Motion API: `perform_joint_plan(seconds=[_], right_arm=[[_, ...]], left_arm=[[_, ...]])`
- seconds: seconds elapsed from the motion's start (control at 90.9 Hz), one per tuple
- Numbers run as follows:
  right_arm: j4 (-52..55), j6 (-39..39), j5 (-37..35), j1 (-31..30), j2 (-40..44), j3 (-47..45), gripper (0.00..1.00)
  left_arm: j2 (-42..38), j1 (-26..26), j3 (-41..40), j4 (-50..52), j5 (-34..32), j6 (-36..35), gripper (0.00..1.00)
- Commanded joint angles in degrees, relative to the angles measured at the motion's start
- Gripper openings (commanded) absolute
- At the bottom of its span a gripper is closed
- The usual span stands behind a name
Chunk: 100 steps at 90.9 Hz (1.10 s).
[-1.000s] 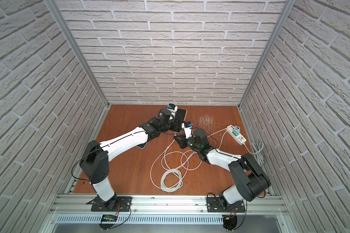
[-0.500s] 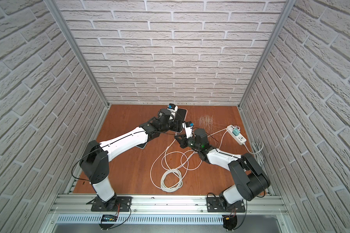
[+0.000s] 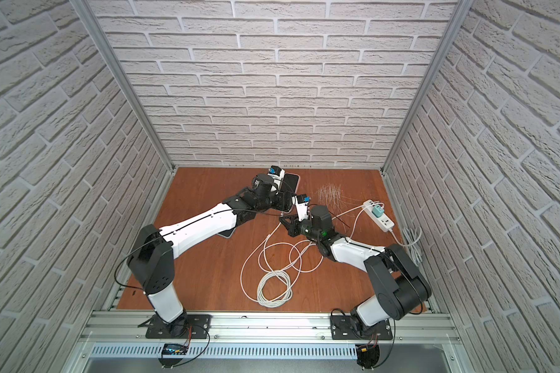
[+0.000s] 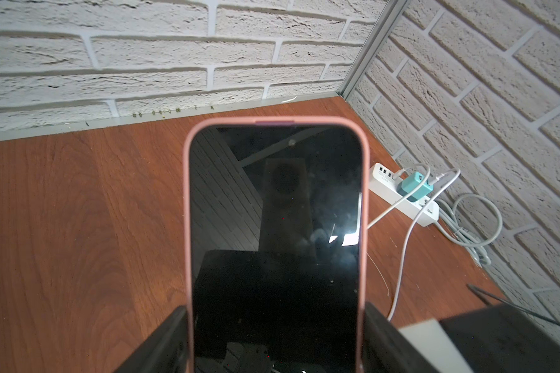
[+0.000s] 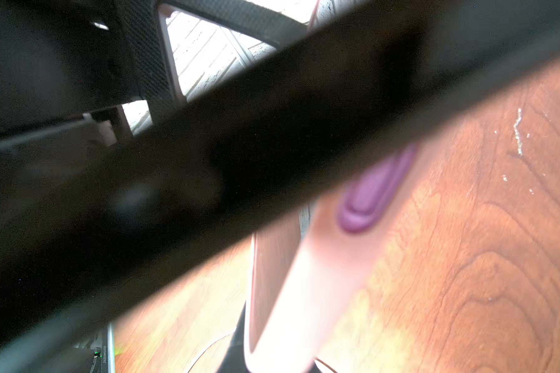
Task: Plug the charging cable into the phone
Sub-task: Insert the charging cable into the phone.
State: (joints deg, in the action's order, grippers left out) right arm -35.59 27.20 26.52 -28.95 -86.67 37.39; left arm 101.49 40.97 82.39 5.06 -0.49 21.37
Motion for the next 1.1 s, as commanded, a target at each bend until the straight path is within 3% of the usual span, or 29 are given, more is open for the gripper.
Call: perform_joint_plan(seconds=[0.0,1.089], right_arm=[[-2.46,0.48,-0.40,0.54,0.45,0.49,0.03],[-5.28,2.85,0.28,2.32,0.72,-0.57,0.03]], left_arm=[[-0.10,0.76,2.44,-4.37,2.80,-1.10,0.00],[0.89,3.94,-0.59,-4.32,4.17,-0.38,0.00]])
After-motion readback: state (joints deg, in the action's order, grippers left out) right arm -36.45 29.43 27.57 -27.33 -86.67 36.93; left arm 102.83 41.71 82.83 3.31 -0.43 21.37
